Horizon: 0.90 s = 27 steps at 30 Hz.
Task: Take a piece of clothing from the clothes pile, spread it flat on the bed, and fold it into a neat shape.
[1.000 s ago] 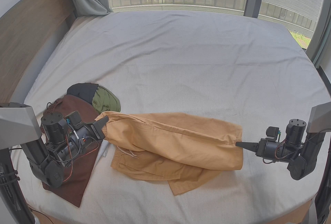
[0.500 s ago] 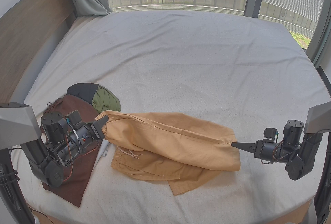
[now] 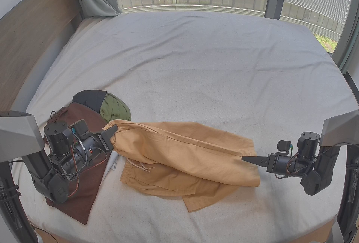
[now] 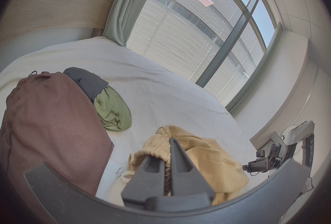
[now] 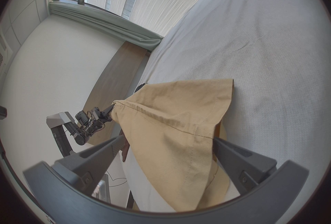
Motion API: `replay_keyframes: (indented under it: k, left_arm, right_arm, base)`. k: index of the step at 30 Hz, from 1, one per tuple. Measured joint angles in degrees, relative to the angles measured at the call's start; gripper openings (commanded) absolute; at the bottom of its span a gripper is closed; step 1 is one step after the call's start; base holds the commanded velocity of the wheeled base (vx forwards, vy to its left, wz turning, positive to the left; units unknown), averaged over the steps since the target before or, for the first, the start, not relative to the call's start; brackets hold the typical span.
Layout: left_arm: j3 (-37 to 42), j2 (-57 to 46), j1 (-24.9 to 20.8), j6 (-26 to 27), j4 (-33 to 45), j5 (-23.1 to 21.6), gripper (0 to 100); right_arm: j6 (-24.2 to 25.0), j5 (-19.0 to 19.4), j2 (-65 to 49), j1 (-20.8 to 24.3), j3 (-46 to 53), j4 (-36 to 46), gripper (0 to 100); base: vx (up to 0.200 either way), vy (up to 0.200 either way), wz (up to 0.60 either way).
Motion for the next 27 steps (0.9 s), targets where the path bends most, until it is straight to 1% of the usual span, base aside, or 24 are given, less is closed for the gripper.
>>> replay_keyframes:
  k: [10, 22, 27]
  left_arm:
    - [0.0, -0.02, 0.0, 0.0, 0.0, -0.02, 0]
    - [-0.09, -0.02, 0.0, -0.01, 0.0, -0.02, 0]
    - [-0.11, -0.07, 0.0, -0.04, 0.0, -0.02, 0]
  right_arm:
    - [0.13, -1.26, 0.66, 3.0, -1.57, -0.04, 100]
    - [0.66, -1.26, -4.3, 4.1, -0.69, -0.01, 100]
    - [0.66, -1.26, -4.55, 4.27, -1.11, -0.06, 100]
  base:
    - [0.0, 0.0, 0.0]
    - [0.0, 0.0, 0.0]
    - [0.0, 0.0, 0.0]
